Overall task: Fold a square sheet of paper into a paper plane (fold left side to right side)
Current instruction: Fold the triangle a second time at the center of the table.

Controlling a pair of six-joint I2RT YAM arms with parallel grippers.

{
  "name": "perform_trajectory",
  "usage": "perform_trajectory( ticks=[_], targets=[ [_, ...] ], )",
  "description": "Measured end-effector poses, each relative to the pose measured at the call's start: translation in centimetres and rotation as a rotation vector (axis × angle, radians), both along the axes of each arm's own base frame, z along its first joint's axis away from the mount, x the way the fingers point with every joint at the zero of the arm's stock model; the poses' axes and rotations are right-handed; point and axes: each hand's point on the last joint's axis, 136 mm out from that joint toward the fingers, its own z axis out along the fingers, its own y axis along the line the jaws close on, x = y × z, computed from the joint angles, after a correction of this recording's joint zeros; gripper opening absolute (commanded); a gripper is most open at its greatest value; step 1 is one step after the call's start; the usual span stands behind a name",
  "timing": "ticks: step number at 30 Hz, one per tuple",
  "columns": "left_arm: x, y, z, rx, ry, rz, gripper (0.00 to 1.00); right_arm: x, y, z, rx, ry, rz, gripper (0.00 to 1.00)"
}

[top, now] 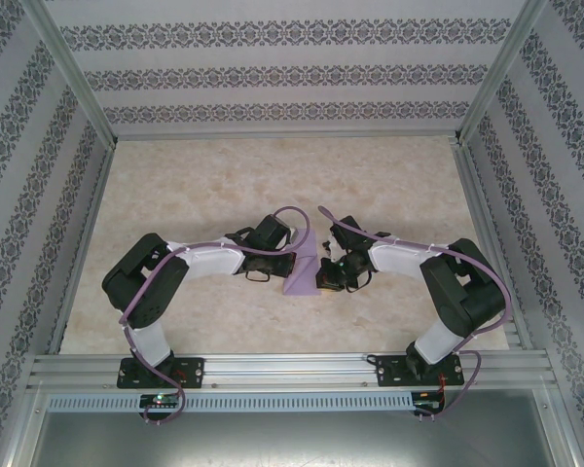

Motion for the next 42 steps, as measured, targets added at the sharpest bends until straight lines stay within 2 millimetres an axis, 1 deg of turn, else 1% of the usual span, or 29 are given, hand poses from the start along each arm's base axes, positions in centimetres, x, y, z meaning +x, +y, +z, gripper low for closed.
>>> perform_trajectory(
  ticks=[3, 6, 11, 15, 21, 26, 31, 39, 42],
  targets=[
    [-0.1, 0.0, -0.3, 0.002, 0.008, -0.003, 0.00, 0.2, 0.0, 0.4, 0.010, -0.008, -0.007, 0.00],
    [-0.2, -0.1, -0.3, 0.000, 0.011, -0.007, 0.00, 0.9, 0.1, 1.6, 0.048, -0.036, -0.021, 0.00],
    [-0.2, -0.1, -0.3, -0.002, 0.013, -0.009, 0.00, 2.4, 1.4, 3.5, 0.139, -0.087, -0.049, 0.00],
    [-0.2, -0.1, -0.3, -0.001, 0.013, -0.010, 0.00, 3.4, 2.2, 4.1, 0.189, -0.100, -0.074, 0.00],
    [-0.2, -0.1, -0.3, 0.001, 0.010, -0.011, 0.00, 4.1, 2.7, 3.9, 0.208, -0.097, -0.103, 0.00],
    [0.0, 0.0, -0.1, 0.007, -0.004, -0.012, 0.00, 4.0, 2.6, 3.7, 0.202, -0.091, -0.105, 0.00],
    [0.1, 0.1, 0.0, 0.014, -0.015, -0.013, 0.00, 3.5, 2.2, 2.6, 0.171, -0.056, -0.107, 0.00],
    [0.1, 0.1, 0.0, 0.015, -0.017, -0.016, 0.00, 2.3, 1.3, 0.4, 0.111, 0.010, -0.111, 0.00],
    [0.1, 0.1, 0.0, 0.015, -0.017, -0.016, 0.00, 2.0, 1.1, 0.1, 0.100, 0.015, -0.108, 0.00]
  ],
)
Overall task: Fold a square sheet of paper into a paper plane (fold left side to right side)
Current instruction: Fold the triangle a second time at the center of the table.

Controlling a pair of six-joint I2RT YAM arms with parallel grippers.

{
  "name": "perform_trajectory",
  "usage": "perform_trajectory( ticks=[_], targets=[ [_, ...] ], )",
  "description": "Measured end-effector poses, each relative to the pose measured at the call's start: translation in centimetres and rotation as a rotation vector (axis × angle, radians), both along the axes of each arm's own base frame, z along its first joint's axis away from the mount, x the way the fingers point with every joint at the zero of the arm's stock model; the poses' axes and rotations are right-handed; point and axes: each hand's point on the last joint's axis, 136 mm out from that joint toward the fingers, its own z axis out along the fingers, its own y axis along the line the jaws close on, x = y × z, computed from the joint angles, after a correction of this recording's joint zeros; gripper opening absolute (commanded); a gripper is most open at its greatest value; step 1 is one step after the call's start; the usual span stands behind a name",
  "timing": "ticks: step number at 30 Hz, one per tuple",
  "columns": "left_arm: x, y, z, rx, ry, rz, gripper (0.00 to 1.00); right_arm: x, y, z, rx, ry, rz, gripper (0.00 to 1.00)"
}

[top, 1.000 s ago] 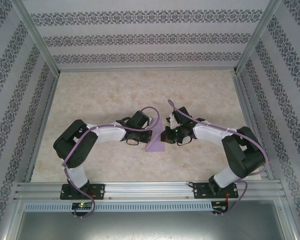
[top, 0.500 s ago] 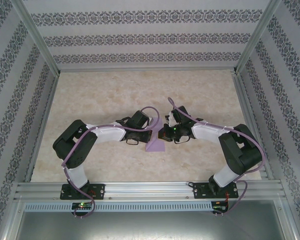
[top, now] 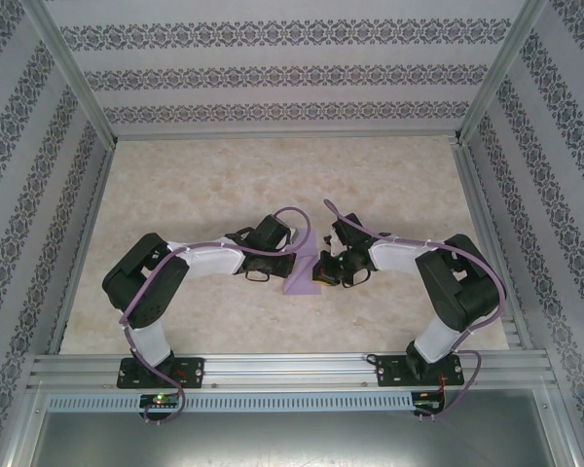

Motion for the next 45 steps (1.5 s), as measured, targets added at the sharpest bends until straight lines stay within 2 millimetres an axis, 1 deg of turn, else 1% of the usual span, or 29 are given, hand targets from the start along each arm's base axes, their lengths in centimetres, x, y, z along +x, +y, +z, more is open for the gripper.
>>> perform_trajectory(
  ticks=[5, 10, 18, 26, 31, 37, 45],
  targets=[
    [0.0, 0.0, 0.0, 0.000, 0.000, 0.000, 0.00, 0.2, 0.1, 0.2, 0.007, -0.016, 0.006, 0.00],
    [0.0, 0.0, 0.0, 0.000, 0.001, 0.000, 0.00, 1.0, 0.8, 1.7, 0.056, -0.068, 0.008, 0.00],
    [0.0, 0.0, 0.0, 0.000, 0.001, -0.001, 0.00, 2.4, 2.0, 2.6, 0.116, -0.100, -0.014, 0.00],
    [0.0, 0.0, 0.0, 0.000, 0.001, -0.001, 0.00, 3.9, 3.0, 2.8, 0.144, -0.108, -0.025, 0.00],
    [0.0, 0.0, 0.0, 0.000, 0.001, -0.001, 0.00, 4.4, 3.4, 2.9, 0.150, -0.112, -0.023, 0.00],
    [0.0, 0.0, 0.0, 0.000, 0.001, -0.001, 0.00, 4.4, 3.4, 2.2, 0.139, -0.095, -0.023, 0.00],
    [0.0, 0.0, 0.0, -0.001, 0.001, -0.001, 0.00, 4.3, 3.1, 1.7, 0.112, -0.089, -0.015, 0.00]
  ],
)
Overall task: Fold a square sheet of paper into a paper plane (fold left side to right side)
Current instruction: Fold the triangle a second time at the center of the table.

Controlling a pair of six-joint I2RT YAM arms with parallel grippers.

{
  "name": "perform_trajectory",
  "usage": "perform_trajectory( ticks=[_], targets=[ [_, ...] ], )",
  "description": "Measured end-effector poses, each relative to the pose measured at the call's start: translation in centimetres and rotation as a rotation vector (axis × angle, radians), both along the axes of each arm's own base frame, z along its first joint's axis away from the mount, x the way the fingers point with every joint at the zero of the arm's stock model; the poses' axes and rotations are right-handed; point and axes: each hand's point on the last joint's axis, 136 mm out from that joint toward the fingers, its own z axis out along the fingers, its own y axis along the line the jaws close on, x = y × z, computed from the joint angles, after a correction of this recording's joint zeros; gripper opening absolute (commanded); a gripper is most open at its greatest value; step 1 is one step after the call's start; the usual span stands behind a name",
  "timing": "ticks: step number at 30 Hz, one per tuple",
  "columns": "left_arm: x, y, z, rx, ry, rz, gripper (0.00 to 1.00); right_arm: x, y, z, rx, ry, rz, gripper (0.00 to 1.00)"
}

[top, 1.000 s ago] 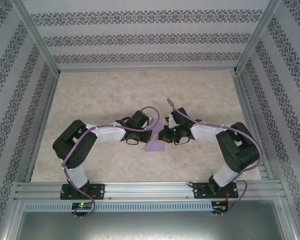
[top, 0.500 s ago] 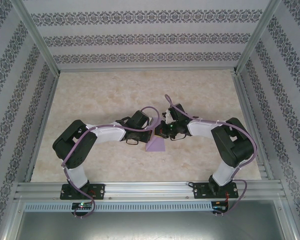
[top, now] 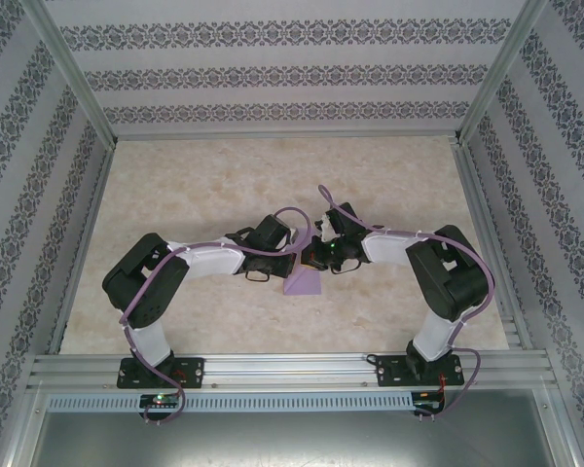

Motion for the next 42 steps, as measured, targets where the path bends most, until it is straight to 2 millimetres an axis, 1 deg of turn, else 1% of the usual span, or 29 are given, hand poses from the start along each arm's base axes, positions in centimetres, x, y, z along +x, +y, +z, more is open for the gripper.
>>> perform_trajectory(
  ticks=[13, 21, 26, 28, 30, 33, 35, 37, 39, 40, 42],
  targets=[
    [-0.2, -0.1, -0.1, -0.004, 0.007, -0.008, 0.00, -0.3, -1.0, -1.4, -0.078, 0.003, 0.021, 0.00],
    [-0.3, 0.0, -0.2, 0.000, 0.013, -0.009, 0.08, -0.3, -1.1, -1.7, -0.092, 0.001, 0.032, 0.00],
    [-0.3, 0.2, 0.0, 0.013, 0.009, -0.008, 0.20, -0.3, -1.1, -1.8, -0.094, 0.001, 0.035, 0.00],
    [-0.3, 0.5, 0.6, 0.020, 0.000, -0.006, 0.29, -0.3, -1.1, -1.8, -0.095, 0.001, 0.035, 0.00],
    [-0.2, 0.7, 1.9, 0.017, -0.025, -0.004, 0.34, -0.3, -1.1, -1.8, -0.095, 0.001, 0.035, 0.00],
    [-0.1, 0.8, 4.6, -0.015, -0.076, 0.000, 0.35, -0.3, -1.1, -1.8, -0.095, 0.001, 0.035, 0.00],
    [-0.1, 0.7, 6.5, -0.047, -0.106, -0.002, 0.32, -0.3, -1.1, -1.8, -0.094, 0.001, 0.035, 0.00],
    [-0.6, 0.5, 7.8, -0.091, -0.114, -0.007, 0.30, -0.3, -1.1, -1.8, -0.094, 0.001, 0.035, 0.00],
    [-1.5, 0.2, 8.3, -0.139, -0.093, -0.019, 0.29, -0.3, -1.1, -1.8, -0.094, 0.001, 0.035, 0.00],
    [-2.1, 0.0, 8.3, -0.170, -0.072, -0.027, 0.29, -0.3, -1.1, -1.8, -0.094, 0.001, 0.035, 0.00],
    [-3.4, -0.4, 7.5, -0.221, -0.014, -0.041, 0.28, -0.3, -1.1, -1.8, -0.094, 0.001, 0.035, 0.00]
  ],
)
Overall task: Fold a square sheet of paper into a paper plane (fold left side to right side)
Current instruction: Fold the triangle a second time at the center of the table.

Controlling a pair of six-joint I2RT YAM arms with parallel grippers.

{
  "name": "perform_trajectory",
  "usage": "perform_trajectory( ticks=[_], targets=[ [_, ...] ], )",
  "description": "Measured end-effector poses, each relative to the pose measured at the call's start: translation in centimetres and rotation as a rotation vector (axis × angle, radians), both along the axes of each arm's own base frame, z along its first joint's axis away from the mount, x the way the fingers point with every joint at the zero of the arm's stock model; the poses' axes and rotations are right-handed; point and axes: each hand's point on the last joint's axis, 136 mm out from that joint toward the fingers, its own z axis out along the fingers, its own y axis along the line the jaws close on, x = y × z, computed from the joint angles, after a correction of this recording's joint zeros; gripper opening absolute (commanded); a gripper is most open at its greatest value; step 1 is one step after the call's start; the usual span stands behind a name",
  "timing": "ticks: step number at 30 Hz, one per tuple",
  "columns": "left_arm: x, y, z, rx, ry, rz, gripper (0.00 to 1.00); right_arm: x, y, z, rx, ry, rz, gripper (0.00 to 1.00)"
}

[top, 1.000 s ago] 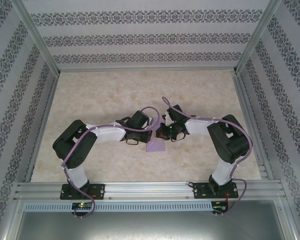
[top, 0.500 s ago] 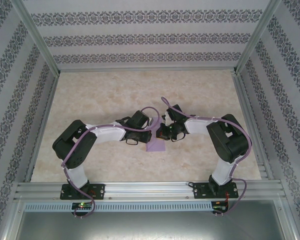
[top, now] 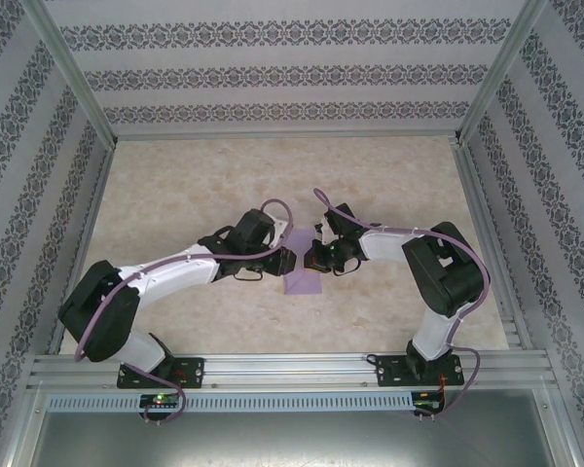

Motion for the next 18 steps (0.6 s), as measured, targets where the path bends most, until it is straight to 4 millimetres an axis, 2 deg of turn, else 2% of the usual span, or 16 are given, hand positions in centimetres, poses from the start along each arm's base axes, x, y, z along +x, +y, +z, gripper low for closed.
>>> perform_trajectory(
  ticks=[4, 7, 14, 18],
  targets=[
    [-2.4, -0.8, -1.7, -0.077, 0.126, -0.034, 0.28, 0.0, 0.0, 0.0, 0.000, 0.000, 0.000, 0.00],
    [-3.0, -1.9, -2.2, -0.117, 0.175, -0.056, 0.28, 0.0, 0.0, 0.0, 0.000, 0.000, 0.000, 0.00],
    [-3.0, -2.6, -5.1, -0.098, 0.254, -0.055, 0.27, 0.0, 0.0, 0.0, 0.000, -0.001, 0.002, 0.00],
    [-2.4, -3.1, -5.1, -0.094, 0.256, -0.057, 0.27, 0.0, 0.0, 0.0, -0.001, -0.001, 0.002, 0.00]
  ],
)
